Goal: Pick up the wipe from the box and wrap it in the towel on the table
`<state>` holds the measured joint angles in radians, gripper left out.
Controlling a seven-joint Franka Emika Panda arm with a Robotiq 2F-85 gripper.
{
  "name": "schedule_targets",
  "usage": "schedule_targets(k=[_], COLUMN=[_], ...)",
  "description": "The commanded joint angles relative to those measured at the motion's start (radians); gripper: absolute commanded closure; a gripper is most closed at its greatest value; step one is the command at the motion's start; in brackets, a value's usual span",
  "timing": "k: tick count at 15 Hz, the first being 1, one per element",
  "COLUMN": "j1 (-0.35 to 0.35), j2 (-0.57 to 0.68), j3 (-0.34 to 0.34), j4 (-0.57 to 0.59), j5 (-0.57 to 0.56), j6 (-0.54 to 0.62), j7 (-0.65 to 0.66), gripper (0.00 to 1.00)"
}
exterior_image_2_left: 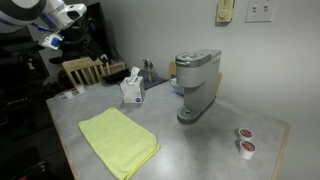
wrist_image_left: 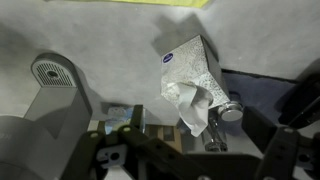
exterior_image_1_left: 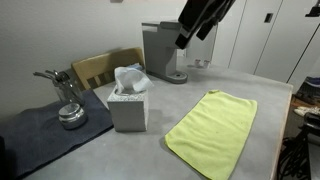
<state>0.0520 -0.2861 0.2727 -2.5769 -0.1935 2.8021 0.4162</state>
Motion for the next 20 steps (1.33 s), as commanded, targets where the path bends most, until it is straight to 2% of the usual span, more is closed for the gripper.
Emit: schedule_targets(k=[1, 4, 6, 11, 15, 18, 20], j1=[-0.005, -0.003, 0.008, -0.05, -0.07, -0.02, 0.022], j2=[0.001, -0.008, 0.007, 0.097, 0.198, 0.316, 0.384], j3=[0.006, 0.007, 0.0, 0.004, -0.02, -0.056, -0.065], j4=[0.0, 0.001, -0.005, 0.027, 0.09, 0.18, 0.262], j5=[0.013, 0.014, 0.019, -0.103, -0.147, -0.069, 0.025], j6=[-0.004, -0.007, 0.047, 0.18, 0.262, 0.348, 0.326], j7=[-0.013, -0.013, -0.038, -0.024, -0.052, -0.158, -0.235], gripper=[0.0, 0.0, 0.0, 0.0, 0.0, 0.0, 0.0])
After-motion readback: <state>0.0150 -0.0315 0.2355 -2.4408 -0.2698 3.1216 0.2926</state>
